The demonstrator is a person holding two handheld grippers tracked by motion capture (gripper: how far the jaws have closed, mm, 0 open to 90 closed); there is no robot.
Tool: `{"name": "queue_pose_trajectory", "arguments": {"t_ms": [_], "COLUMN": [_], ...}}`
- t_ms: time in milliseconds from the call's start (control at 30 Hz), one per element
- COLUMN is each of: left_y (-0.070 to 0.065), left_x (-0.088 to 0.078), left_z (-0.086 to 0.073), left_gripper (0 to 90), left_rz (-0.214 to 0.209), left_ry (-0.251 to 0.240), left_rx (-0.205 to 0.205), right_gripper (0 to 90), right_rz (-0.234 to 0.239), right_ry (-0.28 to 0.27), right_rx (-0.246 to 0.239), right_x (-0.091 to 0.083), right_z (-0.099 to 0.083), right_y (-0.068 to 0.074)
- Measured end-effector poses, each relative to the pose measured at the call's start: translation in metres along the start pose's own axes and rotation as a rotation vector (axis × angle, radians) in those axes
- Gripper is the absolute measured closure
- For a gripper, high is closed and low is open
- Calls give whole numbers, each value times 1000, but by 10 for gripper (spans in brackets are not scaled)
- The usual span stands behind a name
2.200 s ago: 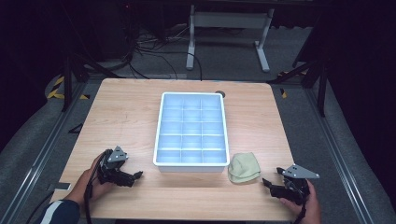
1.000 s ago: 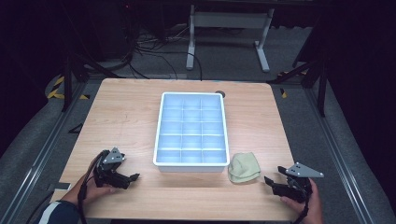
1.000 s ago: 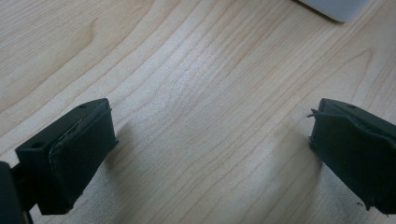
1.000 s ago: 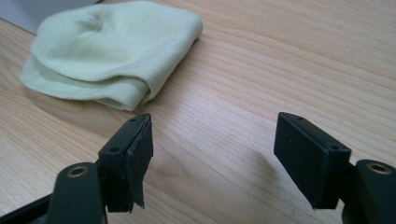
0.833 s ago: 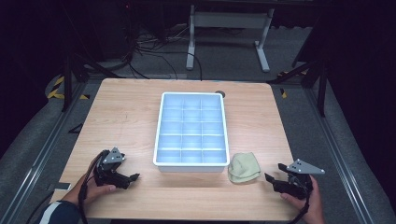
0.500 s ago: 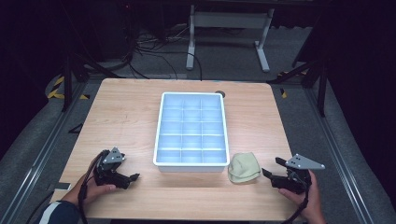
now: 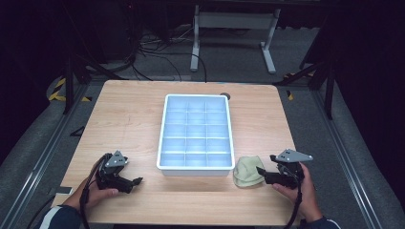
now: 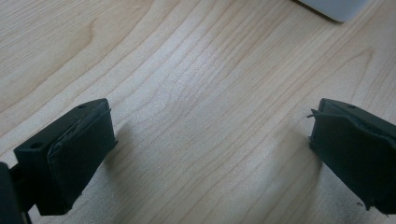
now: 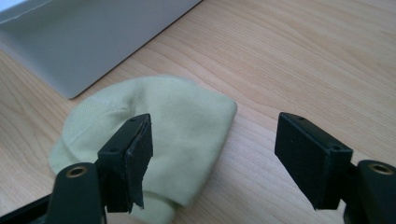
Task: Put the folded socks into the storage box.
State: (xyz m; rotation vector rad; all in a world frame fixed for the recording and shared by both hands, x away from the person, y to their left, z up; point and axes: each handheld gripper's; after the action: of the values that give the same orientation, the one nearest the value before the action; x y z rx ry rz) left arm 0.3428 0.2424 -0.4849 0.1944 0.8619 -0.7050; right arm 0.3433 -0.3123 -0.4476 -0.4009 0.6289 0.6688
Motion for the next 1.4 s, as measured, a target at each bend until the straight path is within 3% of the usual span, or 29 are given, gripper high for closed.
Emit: {"name": "queue_pose_trajectory", "arguments": {"t_ms": [233,500,667,767,867,1067,1200,1400], "left_y": [0,0,0,0,0,0,0,0], "left_x": [0,0,0,0,0,0,0,0], "left_z": [0,0,0,0,0,0,0,0], "left_gripper": [2,1,1,1,1,1,1,1], "left_rz": [0,-2,-2,-2,-2,-2,-2,-2], "left_ry": [0,0,0,0,0,0,0,0], "left_rx": [-1,0,0,1,1,1,0,0], "right_gripper": [278,261,241,253,465,668,757,799], "right_rz": [20,24,52,53,95,150,181,187], "right_ry": [44,79,68,62,29,18,7,-10], "right_rx": [37,31,92,75,43,38,26,-2], "right_x": [18,31,35,35,33,32,32,31], "right_z": [-1,-4,-8,-9,-10,-10,-10,-11], "right_y": [-5,-1,-3,-2,3,5,6,7]}}
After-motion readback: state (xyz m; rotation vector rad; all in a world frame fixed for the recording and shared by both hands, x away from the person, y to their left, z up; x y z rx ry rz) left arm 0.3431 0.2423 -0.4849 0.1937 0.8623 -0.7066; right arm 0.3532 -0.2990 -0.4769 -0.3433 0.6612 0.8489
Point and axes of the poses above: each handheld gripper's, and its own axes: x roughly forward along the jaws, z roughly out of its top, y roughly to its left, and after that the axes turned 9 degrees about -x, right-handed
